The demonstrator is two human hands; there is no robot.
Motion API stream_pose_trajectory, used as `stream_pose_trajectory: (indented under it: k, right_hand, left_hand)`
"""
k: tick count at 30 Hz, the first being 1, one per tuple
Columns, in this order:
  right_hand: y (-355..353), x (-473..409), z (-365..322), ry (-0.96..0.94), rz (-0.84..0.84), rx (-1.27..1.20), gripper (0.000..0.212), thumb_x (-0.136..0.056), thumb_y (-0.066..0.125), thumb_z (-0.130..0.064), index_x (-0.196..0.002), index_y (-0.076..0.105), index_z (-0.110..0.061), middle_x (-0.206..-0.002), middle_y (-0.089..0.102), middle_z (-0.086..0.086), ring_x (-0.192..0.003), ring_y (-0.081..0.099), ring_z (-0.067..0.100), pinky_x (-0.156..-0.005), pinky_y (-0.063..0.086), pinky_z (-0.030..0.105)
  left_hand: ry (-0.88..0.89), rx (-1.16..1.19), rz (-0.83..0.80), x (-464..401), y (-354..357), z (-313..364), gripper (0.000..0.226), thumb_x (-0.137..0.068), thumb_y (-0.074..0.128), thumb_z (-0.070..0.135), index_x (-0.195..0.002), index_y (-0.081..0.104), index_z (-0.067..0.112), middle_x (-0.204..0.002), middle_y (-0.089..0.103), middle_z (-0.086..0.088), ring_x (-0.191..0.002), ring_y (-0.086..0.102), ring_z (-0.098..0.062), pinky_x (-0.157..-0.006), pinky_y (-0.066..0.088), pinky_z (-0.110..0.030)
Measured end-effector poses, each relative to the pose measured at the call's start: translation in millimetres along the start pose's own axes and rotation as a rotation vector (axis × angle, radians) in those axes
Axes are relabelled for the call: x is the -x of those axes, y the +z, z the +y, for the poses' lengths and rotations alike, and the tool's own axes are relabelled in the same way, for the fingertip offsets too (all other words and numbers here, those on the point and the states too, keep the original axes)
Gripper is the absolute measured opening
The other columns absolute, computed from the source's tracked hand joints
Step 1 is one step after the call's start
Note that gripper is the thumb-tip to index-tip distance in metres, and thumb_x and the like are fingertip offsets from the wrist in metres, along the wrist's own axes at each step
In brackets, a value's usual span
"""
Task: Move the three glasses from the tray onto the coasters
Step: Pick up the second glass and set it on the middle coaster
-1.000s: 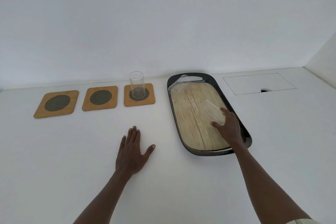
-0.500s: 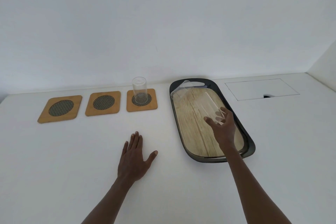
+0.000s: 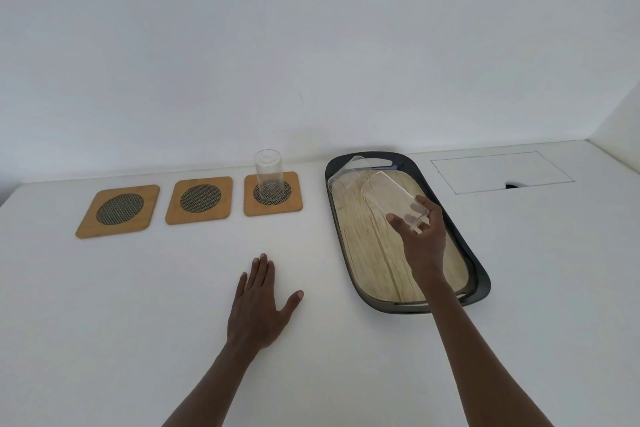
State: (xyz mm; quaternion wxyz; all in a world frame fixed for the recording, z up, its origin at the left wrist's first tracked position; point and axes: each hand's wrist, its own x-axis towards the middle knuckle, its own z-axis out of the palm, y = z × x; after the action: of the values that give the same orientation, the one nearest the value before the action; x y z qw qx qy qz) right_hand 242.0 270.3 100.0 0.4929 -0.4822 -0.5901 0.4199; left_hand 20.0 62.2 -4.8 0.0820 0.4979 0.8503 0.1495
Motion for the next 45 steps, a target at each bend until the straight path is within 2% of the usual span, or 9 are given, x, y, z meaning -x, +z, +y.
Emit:
stream_pose_trajectory:
  k: [6,12,15,19,23,29,37,42,45]
  right_hand:
    - [3.4,-1.1,-5.0,-0.015,0.014,-0.056,0.060,-0.077,0.084,-0.029,-0.128,0.051,-0.033,-0.122,0.060,-0.003,-0.107,0.064,0.020,-0.077,0.056,0.024]
    - [6.7,-2.8,-11.7,-0.058,0.042,-0.043,0.059,-0.081,0.080,-0.028,-0.131,0.049,-0.026,-0.126,0.059,0.000,-0.108,0.064,0.023,-0.064,0.055,0.015]
    - [7.8,-2.3,-15.5,-0.069,0.070,-0.055,0.058,-0.083,0.078,-0.029,-0.133,0.047,-0.027,-0.125,0.058,0.000,-0.108,0.063,0.022,-0.072,0.060,0.023]
    - [10.1,-4.3,-20.6,-0.060,0.084,-0.102,0.059,-0.080,0.081,-0.026,-0.123,0.041,-0.030,-0.125,0.056,0.000,-0.113,0.060,0.022,-0.076,0.058,0.020]
    - [10.1,-7.3,-20.8,-0.043,0.077,-0.103,0.063,-0.074,0.086,-0.024,-0.122,0.046,-0.026,-0.122,0.058,-0.002,-0.115,0.061,0.025,-0.087,0.060,0.037]
    - [12.0,-5.7,-22.6,-0.071,0.072,-0.082,0.067,-0.072,0.086,-0.026,-0.125,0.047,-0.034,-0.122,0.061,0.000,-0.112,0.062,0.024,-0.088,0.059,0.047]
    - [17.3,-0.6,-28.6,-0.098,0.069,-0.067,0.070,-0.076,0.084,-0.029,-0.135,0.046,-0.035,-0.127,0.058,-0.004,-0.118,0.059,0.023,-0.092,0.056,0.040]
    - [24.4,2.3,-35.0,-0.095,0.052,-0.092,0.067,-0.071,0.087,-0.024,-0.124,0.047,-0.028,-0.117,0.060,-0.009,-0.111,0.063,0.020,-0.074,0.057,0.019]
    - [31.0,4.9,-41.7,-0.114,0.040,-0.102,0.065,-0.070,0.088,-0.022,-0.121,0.049,-0.031,-0.118,0.061,-0.006,-0.111,0.063,0.018,-0.074,0.055,0.016]
  left_hand:
    - [0.001,-0.001,0.000,1.1,-0.5,0.2,0.107,-0.081,0.009,0.086,-0.157,0.006,0.011,-0.165,-0.006,0.002,-0.151,-0.011,-0.009,-0.124,0.001,-0.033]
    - [0.002,0.011,-0.002,1.1,-1.3,1.1,0.107,-0.080,0.009,0.086,-0.157,0.006,0.011,-0.165,-0.006,0.002,-0.151,-0.012,-0.009,-0.125,0.001,-0.034]
    - [0.001,0.011,-0.004,1.5,-2.0,1.3,0.108,-0.080,0.009,0.086,-0.157,0.005,0.011,-0.165,-0.007,0.002,-0.151,-0.012,-0.009,-0.125,0.001,-0.035]
    - [0.002,0.003,0.001,1.2,-2.1,1.8,0.106,-0.081,0.010,0.085,-0.157,0.007,0.011,-0.165,-0.005,0.001,-0.152,-0.010,-0.010,-0.125,0.001,-0.034]
    - [0.000,0.011,0.004,0.7,-1.0,1.1,0.105,-0.082,0.014,0.085,-0.157,0.008,0.011,-0.166,-0.005,0.002,-0.152,-0.011,-0.009,-0.125,0.002,-0.035]
    - [0.000,0.010,0.003,1.6,-1.3,0.6,0.105,-0.083,0.013,0.084,-0.157,0.008,0.011,-0.166,-0.005,0.002,-0.151,-0.012,-0.008,-0.125,0.001,-0.034]
    - [0.009,0.009,-0.001,0.9,-0.9,-0.7,0.105,-0.082,0.010,0.085,-0.157,0.009,0.010,-0.166,-0.005,0.001,-0.151,-0.012,-0.009,-0.125,0.001,-0.034]
    - [0.029,0.057,-0.025,1.0,-3.6,-2.1,0.103,-0.084,0.010,0.082,-0.156,0.007,0.008,-0.165,-0.007,0.000,-0.151,-0.013,-0.010,-0.123,-0.004,-0.032]
    - [0.038,0.132,-0.029,1.7,-7.5,-4.6,0.094,-0.091,0.021,0.073,-0.156,0.004,0.006,-0.165,-0.009,-0.002,-0.150,-0.016,-0.011,-0.121,-0.007,-0.028]
